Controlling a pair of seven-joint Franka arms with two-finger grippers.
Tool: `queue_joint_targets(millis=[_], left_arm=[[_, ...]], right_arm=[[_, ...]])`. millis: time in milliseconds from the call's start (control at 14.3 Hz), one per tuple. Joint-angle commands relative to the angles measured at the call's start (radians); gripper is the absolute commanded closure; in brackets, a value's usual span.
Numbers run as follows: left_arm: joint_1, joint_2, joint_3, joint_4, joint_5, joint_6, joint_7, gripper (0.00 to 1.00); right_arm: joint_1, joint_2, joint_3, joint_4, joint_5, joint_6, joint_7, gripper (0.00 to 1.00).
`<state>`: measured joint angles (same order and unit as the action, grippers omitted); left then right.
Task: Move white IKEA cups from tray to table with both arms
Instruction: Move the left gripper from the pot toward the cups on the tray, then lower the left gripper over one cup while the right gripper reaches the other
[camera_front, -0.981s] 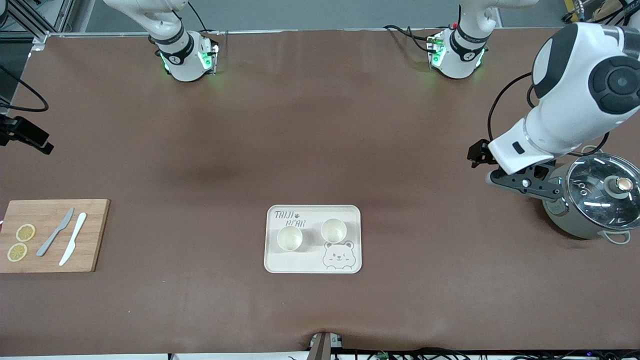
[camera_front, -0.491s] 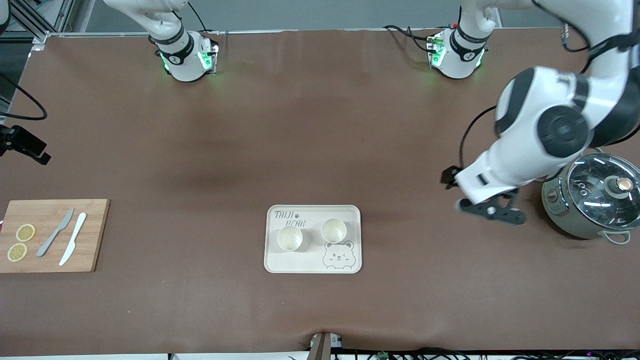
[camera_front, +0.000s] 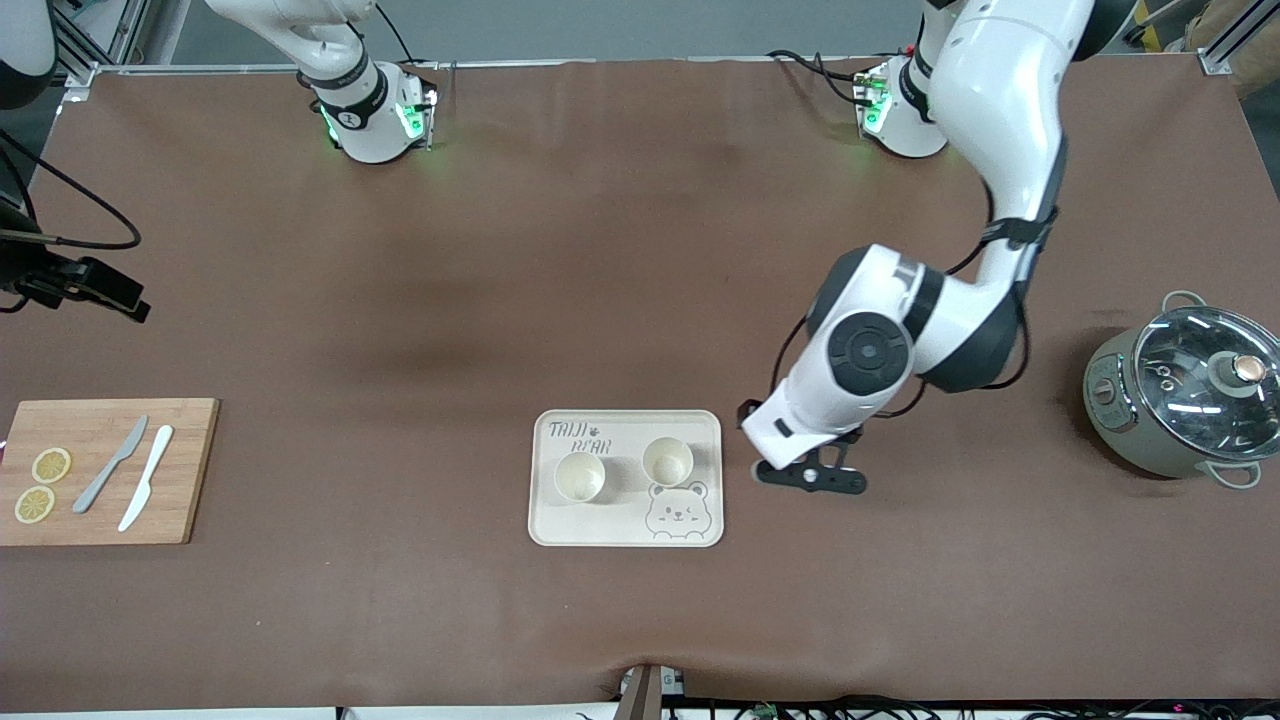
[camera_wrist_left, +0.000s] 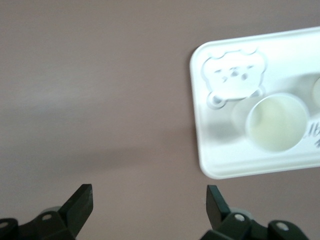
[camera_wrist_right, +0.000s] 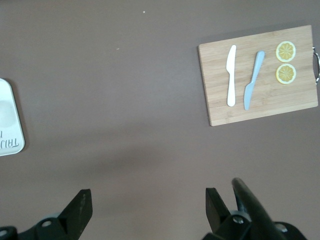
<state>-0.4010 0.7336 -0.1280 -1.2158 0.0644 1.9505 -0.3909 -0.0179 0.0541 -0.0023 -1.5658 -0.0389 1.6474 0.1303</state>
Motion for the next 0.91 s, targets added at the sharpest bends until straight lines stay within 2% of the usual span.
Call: queue_joint_targets(millis=[0, 210, 421, 631, 841], left_arm=[[-0.033, 0.042, 0.005, 0.050, 0.018, 0.043, -0.055, 0.00], [-0.058, 0.084, 0.005, 0.050, 0.018, 0.109, -0.086, 0.00], [-0.113, 0.128, 0.037, 0.050, 0.018, 0.198, -0.138, 0.00], [-0.148, 0.165, 0.063, 0.053, 0.018, 0.275, -0.163, 0.00], [-0.151, 0.185, 0.067, 0.055, 0.018, 0.326, -0.169, 0.00]], right_arm=[[0.088, 0.022, -0.001, -0.011, 0.019, 0.148, 0.098, 0.00], [0.224, 0.200, -0.002, 0.053, 0.047, 0.288, 0.409, 0.00], [0.318, 0.387, -0.004, 0.182, 0.039, 0.324, 0.535, 0.00], [0.374, 0.496, -0.004, 0.251, 0.047, 0.414, 0.668, 0.00], [0.413, 0.576, -0.002, 0.262, 0.047, 0.498, 0.689, 0.00]])
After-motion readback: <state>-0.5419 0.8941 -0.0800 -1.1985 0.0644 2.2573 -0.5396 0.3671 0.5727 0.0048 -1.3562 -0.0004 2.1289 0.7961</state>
